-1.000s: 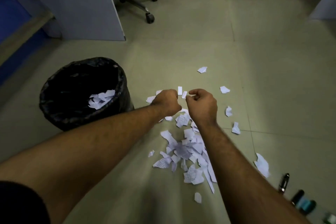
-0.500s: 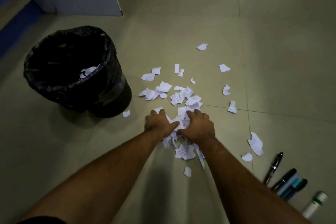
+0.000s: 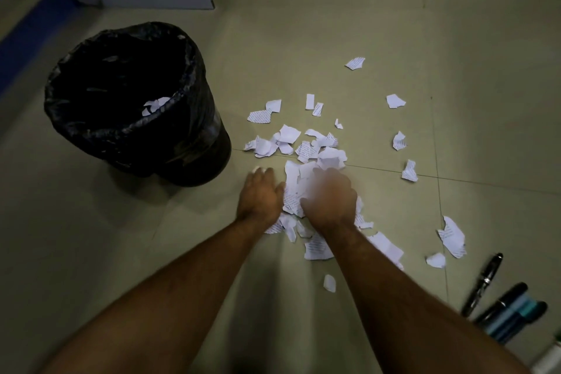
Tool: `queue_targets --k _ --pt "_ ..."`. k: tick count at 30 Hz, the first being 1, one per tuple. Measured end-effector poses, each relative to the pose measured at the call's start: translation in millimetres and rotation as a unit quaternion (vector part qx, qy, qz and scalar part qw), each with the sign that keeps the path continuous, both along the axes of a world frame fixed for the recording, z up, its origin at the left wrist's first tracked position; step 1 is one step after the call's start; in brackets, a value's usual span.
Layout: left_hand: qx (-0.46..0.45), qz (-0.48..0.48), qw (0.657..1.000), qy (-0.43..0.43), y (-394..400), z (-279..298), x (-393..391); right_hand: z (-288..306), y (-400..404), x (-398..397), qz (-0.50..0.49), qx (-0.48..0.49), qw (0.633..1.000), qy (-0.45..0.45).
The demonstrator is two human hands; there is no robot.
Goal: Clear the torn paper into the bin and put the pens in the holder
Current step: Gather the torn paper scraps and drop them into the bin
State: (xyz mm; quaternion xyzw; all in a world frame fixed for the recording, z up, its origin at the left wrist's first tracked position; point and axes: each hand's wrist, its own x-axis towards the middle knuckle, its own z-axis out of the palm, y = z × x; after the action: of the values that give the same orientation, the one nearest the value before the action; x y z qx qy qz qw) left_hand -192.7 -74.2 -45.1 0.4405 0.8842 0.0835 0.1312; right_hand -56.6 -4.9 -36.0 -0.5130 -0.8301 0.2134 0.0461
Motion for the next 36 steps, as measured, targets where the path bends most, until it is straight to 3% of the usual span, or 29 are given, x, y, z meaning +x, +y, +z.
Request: queue_targets --k 2,4,7,11,15,21,23,26,31,33,36 --pt "0.032 -0.035 0.999 -0.012 6 0 7 1 4 -2 -0.008 0.022 1.000 0.015" --pt "0.042 0.012 0.999 0.000 21 -1 2 3 12 -3 -0.011 0.035 0.999 0.021" --pt "-0.013 0.028 0.999 0.021 50 4 -16 3 30 -9 0.000 0.002 1.000 0.019" --pt "-0.101 -0.102 0.989 -0.028 66 9 -26 -2 45 -12 0.066 -0.027 0.997 0.004" --pt "-0.093 -0.165 0.982 -0.023 32 17 -11 1 33 -3 0.066 -0.031 0.997 0.013" --pt "-0.279 -0.148 0.946 -0.073 19 16 10 1 11 7 0.047 0.000 0.998 -0.033" --pt "-0.255 -0.134 0.957 -0.028 19 19 24 1 7 3 0.043 -0.009 0.997 -0.059" --pt "-0.199 -0.131 0.971 0.025 22 17 34 3 6 -2 0.029 -0.042 0.998 -0.022" --pt "-0.244 -0.112 0.963 -0.040 27 18 26 3 9 2 -0.027 -0.085 0.995 0.055" --pt "-0.176 -0.064 0.978 -0.095 24 17 20 4 11 2 -0.052 -0.100 0.990 0.089" --pt "-0.045 0.038 0.992 -0.110 19 23 13 6 14 1 -0.136 -0.101 0.972 0.161"
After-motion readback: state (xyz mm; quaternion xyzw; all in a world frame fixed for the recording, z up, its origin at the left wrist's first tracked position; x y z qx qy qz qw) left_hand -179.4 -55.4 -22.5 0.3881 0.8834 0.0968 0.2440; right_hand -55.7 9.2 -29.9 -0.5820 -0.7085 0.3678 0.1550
